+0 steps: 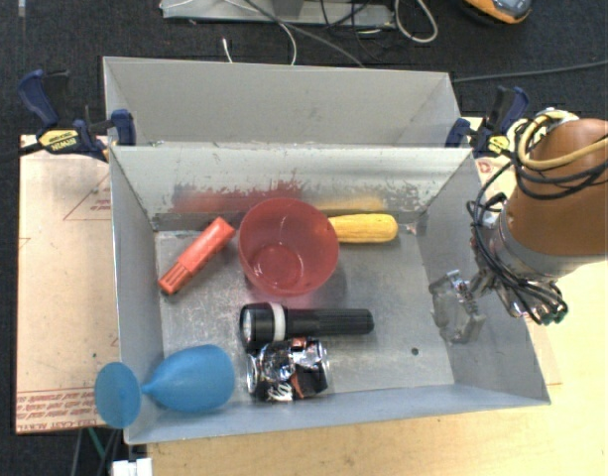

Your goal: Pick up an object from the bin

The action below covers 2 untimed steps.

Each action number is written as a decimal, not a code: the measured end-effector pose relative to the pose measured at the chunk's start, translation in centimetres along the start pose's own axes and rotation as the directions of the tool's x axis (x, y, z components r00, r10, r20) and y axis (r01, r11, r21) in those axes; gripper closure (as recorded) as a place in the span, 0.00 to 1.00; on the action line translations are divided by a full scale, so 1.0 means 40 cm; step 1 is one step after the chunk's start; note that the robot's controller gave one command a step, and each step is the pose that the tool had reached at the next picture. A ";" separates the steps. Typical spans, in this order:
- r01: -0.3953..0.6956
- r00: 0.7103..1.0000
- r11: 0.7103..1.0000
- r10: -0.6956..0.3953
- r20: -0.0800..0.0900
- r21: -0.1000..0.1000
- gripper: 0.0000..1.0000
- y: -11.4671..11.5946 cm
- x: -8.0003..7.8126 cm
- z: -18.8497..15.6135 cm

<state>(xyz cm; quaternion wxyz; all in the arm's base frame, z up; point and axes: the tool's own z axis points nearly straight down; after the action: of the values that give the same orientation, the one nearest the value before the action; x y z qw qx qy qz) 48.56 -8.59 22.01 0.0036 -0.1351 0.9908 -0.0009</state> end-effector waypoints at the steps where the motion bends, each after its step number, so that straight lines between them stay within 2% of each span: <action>1: -0.148 0.989 0.989 0.148 -0.006 -0.003 1.00 0.098 -0.013 0.245; 2: 0.040 0.999 0.999 -0.040 0.019 0.012 1.00 -0.030 -0.030 0.081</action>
Offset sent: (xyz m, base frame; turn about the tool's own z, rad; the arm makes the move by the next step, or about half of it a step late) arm 0.0126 -0.0056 -0.0354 -0.0464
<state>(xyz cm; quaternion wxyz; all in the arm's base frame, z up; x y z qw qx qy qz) 50.06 -9.45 18.80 0.0137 -0.1549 0.9878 -0.0055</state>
